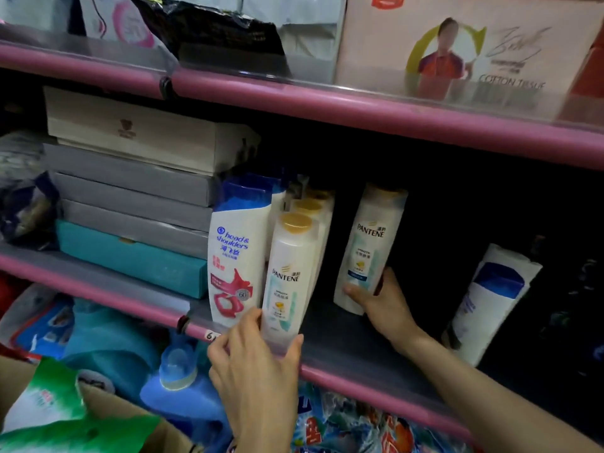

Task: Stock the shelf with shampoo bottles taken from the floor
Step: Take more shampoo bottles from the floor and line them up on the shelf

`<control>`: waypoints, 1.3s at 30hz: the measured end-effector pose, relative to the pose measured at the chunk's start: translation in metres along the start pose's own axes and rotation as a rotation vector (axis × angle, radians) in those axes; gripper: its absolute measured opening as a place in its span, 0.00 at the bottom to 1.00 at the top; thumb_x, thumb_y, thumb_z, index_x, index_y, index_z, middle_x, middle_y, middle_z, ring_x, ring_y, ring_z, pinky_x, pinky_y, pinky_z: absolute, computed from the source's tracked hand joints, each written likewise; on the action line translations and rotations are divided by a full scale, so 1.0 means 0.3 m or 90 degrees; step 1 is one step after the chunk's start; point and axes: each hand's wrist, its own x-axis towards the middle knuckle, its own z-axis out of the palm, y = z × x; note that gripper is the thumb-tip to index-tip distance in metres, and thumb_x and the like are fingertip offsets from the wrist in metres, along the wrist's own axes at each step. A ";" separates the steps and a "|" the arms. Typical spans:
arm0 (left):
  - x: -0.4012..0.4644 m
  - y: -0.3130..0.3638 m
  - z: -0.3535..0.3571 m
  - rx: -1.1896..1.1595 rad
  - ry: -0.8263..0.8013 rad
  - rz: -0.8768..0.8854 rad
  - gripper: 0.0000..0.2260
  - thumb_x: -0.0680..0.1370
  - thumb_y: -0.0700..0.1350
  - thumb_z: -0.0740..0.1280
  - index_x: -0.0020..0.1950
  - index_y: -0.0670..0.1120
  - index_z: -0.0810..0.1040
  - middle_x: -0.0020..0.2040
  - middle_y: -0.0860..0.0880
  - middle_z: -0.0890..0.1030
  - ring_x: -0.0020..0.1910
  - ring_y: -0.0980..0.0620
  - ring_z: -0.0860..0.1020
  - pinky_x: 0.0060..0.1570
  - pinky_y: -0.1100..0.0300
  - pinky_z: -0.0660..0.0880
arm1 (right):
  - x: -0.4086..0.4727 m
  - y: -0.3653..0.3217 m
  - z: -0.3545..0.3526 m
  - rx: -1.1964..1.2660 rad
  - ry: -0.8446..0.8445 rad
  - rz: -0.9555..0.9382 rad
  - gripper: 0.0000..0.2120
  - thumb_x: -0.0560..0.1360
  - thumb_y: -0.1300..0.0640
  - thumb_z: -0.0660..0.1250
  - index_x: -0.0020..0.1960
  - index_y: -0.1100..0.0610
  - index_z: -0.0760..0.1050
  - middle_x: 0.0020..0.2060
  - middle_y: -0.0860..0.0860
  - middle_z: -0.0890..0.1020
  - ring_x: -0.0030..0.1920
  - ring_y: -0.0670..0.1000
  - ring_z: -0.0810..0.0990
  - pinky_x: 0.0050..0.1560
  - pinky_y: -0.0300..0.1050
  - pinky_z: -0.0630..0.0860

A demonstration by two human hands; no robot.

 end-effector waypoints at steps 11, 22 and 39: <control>0.055 -0.037 0.049 -0.014 0.007 0.051 0.26 0.52 0.48 0.83 0.47 0.45 0.80 0.42 0.46 0.83 0.46 0.39 0.76 0.46 0.56 0.61 | 0.229 0.069 0.125 0.022 0.028 0.064 0.26 0.74 0.60 0.70 0.67 0.56 0.62 0.61 0.54 0.76 0.55 0.51 0.76 0.55 0.44 0.73; 0.071 -0.062 0.045 0.052 0.022 0.190 0.26 0.59 0.61 0.65 0.40 0.40 0.82 0.34 0.44 0.82 0.35 0.38 0.78 0.44 0.47 0.74 | 0.318 0.105 0.193 0.001 -0.089 0.035 0.33 0.74 0.57 0.71 0.74 0.52 0.59 0.67 0.52 0.73 0.65 0.51 0.72 0.62 0.44 0.70; 0.044 0.032 0.050 0.002 0.007 0.016 0.29 0.47 0.41 0.84 0.44 0.36 0.79 0.39 0.37 0.81 0.44 0.32 0.77 0.45 0.48 0.69 | 0.346 0.158 0.222 -0.093 -0.084 -0.013 0.25 0.77 0.52 0.66 0.72 0.47 0.62 0.66 0.50 0.74 0.65 0.53 0.73 0.61 0.45 0.70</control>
